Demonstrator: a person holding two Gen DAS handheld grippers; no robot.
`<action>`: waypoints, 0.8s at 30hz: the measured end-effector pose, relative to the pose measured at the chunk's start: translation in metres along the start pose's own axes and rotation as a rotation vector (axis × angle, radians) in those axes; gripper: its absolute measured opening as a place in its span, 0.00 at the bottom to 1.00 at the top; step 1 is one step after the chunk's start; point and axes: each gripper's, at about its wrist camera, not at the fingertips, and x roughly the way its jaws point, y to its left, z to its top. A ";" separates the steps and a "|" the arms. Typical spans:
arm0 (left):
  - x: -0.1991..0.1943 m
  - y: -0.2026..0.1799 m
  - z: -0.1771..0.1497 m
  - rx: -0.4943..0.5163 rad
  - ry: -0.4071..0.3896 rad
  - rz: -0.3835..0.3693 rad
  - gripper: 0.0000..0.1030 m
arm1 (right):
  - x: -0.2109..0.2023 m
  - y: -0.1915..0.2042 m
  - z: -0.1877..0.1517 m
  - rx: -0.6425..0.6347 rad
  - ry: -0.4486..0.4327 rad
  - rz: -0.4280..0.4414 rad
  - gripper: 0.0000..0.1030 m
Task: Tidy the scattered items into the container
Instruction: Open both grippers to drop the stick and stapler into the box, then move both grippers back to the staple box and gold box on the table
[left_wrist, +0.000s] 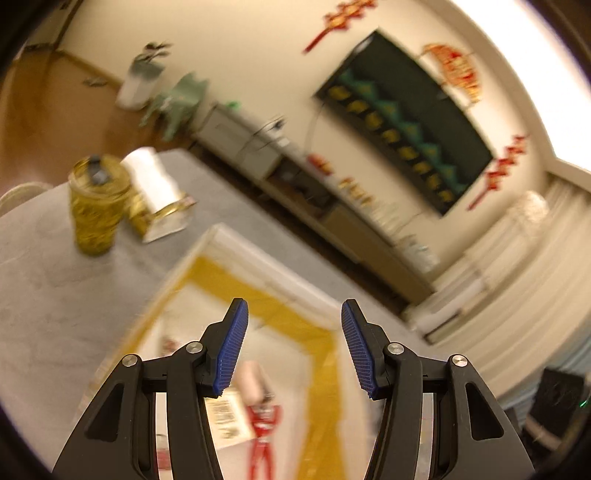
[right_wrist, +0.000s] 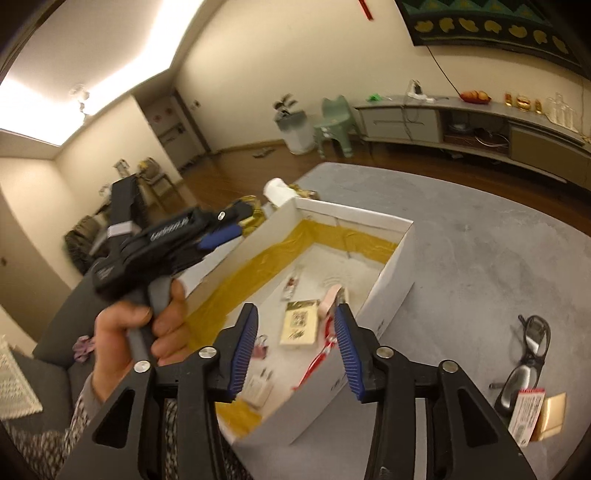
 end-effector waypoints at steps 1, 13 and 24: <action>-0.003 -0.009 -0.004 0.017 -0.014 -0.015 0.54 | -0.005 -0.004 -0.008 0.011 -0.011 0.011 0.50; -0.001 -0.108 -0.063 0.224 0.056 -0.027 0.54 | -0.032 -0.032 -0.025 0.069 -0.019 -0.014 0.50; -0.008 -0.162 -0.111 0.347 0.096 -0.019 0.54 | -0.075 -0.036 -0.039 0.012 -0.064 -0.054 0.50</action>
